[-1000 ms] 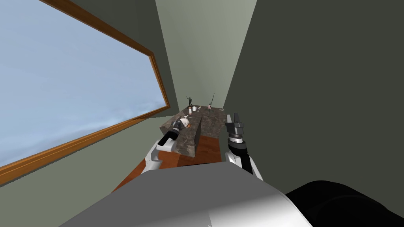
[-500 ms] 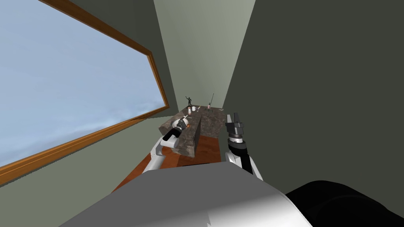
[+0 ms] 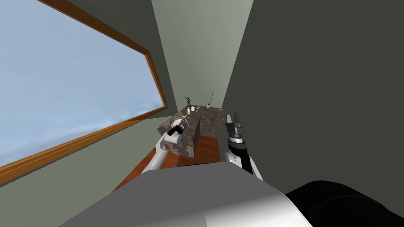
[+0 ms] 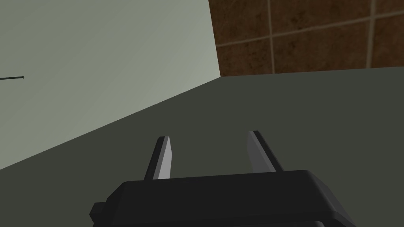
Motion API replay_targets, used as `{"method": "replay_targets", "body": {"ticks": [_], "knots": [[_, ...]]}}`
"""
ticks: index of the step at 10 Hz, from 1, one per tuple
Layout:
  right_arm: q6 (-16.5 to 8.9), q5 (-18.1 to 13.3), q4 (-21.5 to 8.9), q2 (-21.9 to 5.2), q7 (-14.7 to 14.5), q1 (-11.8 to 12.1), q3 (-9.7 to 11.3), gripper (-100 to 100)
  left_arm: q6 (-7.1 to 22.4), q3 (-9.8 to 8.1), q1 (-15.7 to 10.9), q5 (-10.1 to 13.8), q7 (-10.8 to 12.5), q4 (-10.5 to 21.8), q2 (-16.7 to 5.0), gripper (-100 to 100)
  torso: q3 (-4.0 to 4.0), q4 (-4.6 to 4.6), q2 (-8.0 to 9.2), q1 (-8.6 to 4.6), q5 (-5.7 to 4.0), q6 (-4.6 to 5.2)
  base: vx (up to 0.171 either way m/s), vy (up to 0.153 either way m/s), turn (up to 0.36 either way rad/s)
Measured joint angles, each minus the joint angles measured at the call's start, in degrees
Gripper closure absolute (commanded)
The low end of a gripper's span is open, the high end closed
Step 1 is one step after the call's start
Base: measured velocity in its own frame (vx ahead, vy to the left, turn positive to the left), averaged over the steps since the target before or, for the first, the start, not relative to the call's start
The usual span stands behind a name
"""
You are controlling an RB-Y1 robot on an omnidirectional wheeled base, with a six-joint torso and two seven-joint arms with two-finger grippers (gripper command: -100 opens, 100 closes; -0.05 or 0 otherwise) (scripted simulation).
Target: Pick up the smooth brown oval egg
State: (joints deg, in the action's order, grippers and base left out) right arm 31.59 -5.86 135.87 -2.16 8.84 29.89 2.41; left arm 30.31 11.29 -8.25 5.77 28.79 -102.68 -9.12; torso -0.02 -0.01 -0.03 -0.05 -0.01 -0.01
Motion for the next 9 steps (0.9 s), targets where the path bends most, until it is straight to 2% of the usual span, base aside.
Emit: {"method": "replay_targets", "body": {"ticks": [5,9], "knots": [[0.0,0.0,0.0,0.0,0.0,0.0,0.0,0,6.9,0.09,-3.2,0.3,2.5,2.8,-0.2,-100,0.02,0.00,0.03,0.03,0.01,-0.03,0.002,-0.003,-0.019],[0.0,0.0,0.0,0.0,0.0,0.0,0.0,0,13.6,-0.15,-7.5,0.1,5.4,6.2,-0.1,-100,0.00,0.00,0.01,0.01,0.00,-0.02,0.007,-0.007,-0.036]]}}
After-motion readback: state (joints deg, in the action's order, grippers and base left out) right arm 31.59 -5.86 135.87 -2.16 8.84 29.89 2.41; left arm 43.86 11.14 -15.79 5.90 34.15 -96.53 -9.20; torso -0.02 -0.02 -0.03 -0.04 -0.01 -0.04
